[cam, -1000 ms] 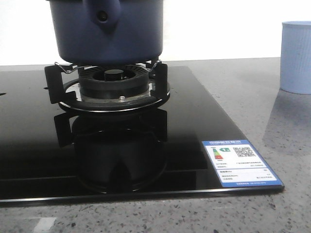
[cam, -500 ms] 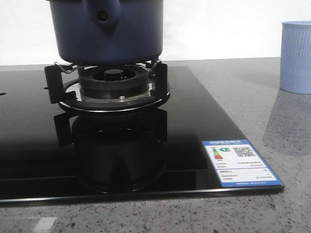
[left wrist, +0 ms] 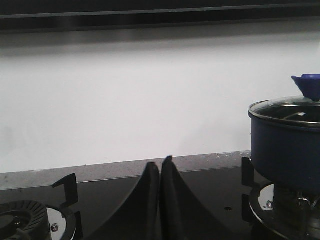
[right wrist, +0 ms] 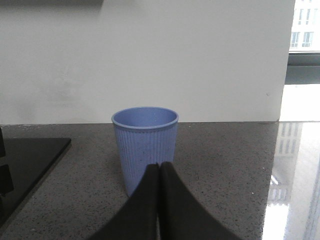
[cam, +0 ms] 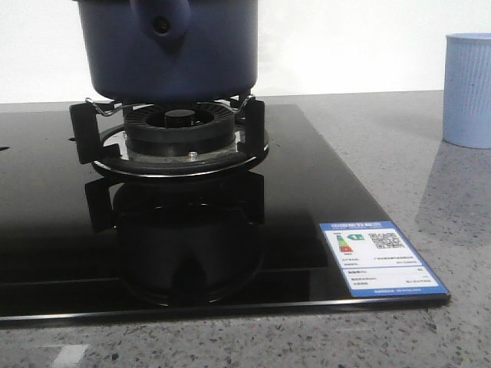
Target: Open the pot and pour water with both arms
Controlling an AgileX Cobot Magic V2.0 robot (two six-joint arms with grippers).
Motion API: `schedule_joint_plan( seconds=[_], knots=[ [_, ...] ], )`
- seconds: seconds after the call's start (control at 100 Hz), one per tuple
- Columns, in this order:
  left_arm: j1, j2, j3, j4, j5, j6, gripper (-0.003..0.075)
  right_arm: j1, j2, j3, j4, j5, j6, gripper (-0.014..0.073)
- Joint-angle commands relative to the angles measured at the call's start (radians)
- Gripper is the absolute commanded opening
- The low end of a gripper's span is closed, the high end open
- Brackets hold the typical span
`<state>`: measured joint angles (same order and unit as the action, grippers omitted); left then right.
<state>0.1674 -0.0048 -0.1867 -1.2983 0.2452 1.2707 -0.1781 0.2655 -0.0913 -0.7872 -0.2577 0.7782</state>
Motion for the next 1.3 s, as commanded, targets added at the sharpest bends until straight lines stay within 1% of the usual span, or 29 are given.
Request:
schedule_joint_plan(
  seconds=[0.0, 0.37, 0.46, 0.49, 0.51, 0.52, 0.53, 0.54, 0.56, 0.57, 0.58, 0.61, 0.62, 0.63, 0.64, 0.65, 0.66, 0.67, 0.7, 0.72, 0.74, 0.83, 0.89, 0.97, 1.01, 1.04, 1.07, 1.29],
  knots=[
    [-0.009, -0.016, -0.025, -0.026, -0.017, -0.007, -0.0020, 0.002, 0.004, -0.024, 0.008, -0.047, 0.001, -0.0071],
    [-0.009, -0.016, -0.025, -0.026, -0.024, -0.007, -0.0020, 0.002, 0.004, -0.024, 0.008, -0.047, 0.001, -0.0071],
    [-0.009, -0.016, -0.025, 0.026, -0.062, -0.022, -0.0020, 0.002, 0.004, -0.024, 0.008, -0.047, 0.001, -0.0071],
    [-0.009, -0.016, -0.025, 0.083, -0.074, -0.072, -0.0020, 0.002, 0.004, -0.024, 0.008, -0.047, 0.001, -0.0071],
    [-0.009, -0.016, -0.025, 0.147, -0.080, -0.134, -0.0020, 0.002, 0.004, -0.024, 0.008, -0.047, 0.001, -0.0071],
    [-0.009, -0.016, -0.025, 0.172, -0.082, -0.186, -0.0020, 0.002, 0.004, -0.024, 0.008, -0.047, 0.001, -0.0071],
    [-0.009, -0.016, -0.025, 0.228, -0.086, -0.214, -0.0020, 0.002, 0.004, -0.024, 0.008, -0.047, 0.001, -0.0071],
    [-0.009, -0.016, -0.025, 0.290, -0.091, -0.276, -0.0020, 0.002, 0.004, -0.024, 0.008, -0.047, 0.001, -0.0071],
    [-0.009, -0.016, -0.025, 0.358, -0.096, -0.344, -0.0020, 0.002, 0.004, -0.024, 0.008, -0.047, 0.001, -0.0071],
    [-0.009, -0.016, -0.025, 0.430, -0.101, -0.416, -0.0020, 0.002, 0.004, -0.024, 0.008, -0.047, 0.001, -0.0071],
    [-0.009, -0.016, -0.024, 0.467, -0.103, -0.454, -0.0020, 0.002, 0.004, -0.024, 0.008, -0.047, 0.001, -0.0071],
    [-0.009, -0.016, -0.023, 0.622, -0.108, -0.646, -0.0020, 0.002, 0.004, -0.024, 0.008, -0.047, 0.001, -0.0071],
    [-0.009, -0.016, -0.020, 0.698, -0.108, -0.684, -0.0020, 0.002, 0.004, -0.024, 0.008, -0.047, 0.001, -0.0071],
    [-0.009, -0.016, -0.020, 0.736, -0.109, -0.722, -0.0020, 0.002, 0.004, -0.024, 0.008, -0.047, 0.001, -0.0071],
    [-0.009, -0.016, -0.017, 0.808, -0.109, -0.795, -0.0020, 0.002, 0.004, -0.024, 0.008, -0.047, 0.001, -0.0071],
    [-0.009, -0.016, -0.017, 0.843, -0.109, -0.831, -0.0020, 0.002, 0.004, -0.024, 0.008, -0.047, 0.001, -0.0071],
    [-0.009, -0.016, -0.013, 0.877, -0.110, -0.898, -0.0020, 0.002, 0.004, -0.024, 0.008, -0.047, 0.001, -0.0071],
    [-0.009, -0.016, -0.009, 0.968, -0.113, -0.961, -0.0020, 0.002, 0.004, -0.024, 0.008, -0.047, 0.001, -0.0071],
    [-0.009, -0.016, -0.002, 1.041, -0.116, -1.041, -0.0020, 0.002, 0.004, -0.024, 0.008, -0.047, 0.001, -0.0071],
    [-0.009, -0.016, 0.010, 1.110, -0.124, -1.122, -0.0020, 0.002, 0.004, -0.024, 0.008, -0.047, 0.001, -0.0071],
    [-0.009, -0.016, 0.022, 1.141, -0.131, -1.162, -0.0020, 0.002, 0.004, -0.024, 0.008, -0.047, 0.001, -0.0071],
    [-0.009, -0.021, 0.082, 1.168, -0.169, -1.220, -0.0020, 0.002, 0.004, -0.024, 0.008, -0.047, 0.001, -0.0071],
    [-0.025, -0.028, 0.132, 1.185, -0.226, -1.255, -0.0020, 0.002, 0.004, -0.024, 0.008, -0.047, 0.001, -0.0071],
    [-0.065, -0.028, 0.187, 1.285, -0.272, -1.356, -0.0020, 0.002, 0.004, -0.024, 0.008, -0.047, 0.001, -0.0071],
    [-0.082, -0.028, 0.198, 1.298, -0.280, -1.367, -0.0020, 0.002, 0.004, -0.024, 0.008, -0.047, 0.001, -0.0071],
    [-0.094, -0.028, 0.198, 1.298, -0.245, -1.367, -0.0020, 0.002, 0.004, -0.024, 0.008, -0.047, 0.001, -0.0071],
    [-0.101, -0.028, 0.198, 1.298, -0.240, -1.367, -0.0020, 0.002, 0.004, -0.024, 0.008, -0.047, 0.001, -0.0071],
    [-0.103, -0.028, 0.196, 1.279, -0.236, -1.367, -0.0020, 0.002, 0.004, -0.024, 0.008, -0.049, 0.001, -0.0071]
  ],
)
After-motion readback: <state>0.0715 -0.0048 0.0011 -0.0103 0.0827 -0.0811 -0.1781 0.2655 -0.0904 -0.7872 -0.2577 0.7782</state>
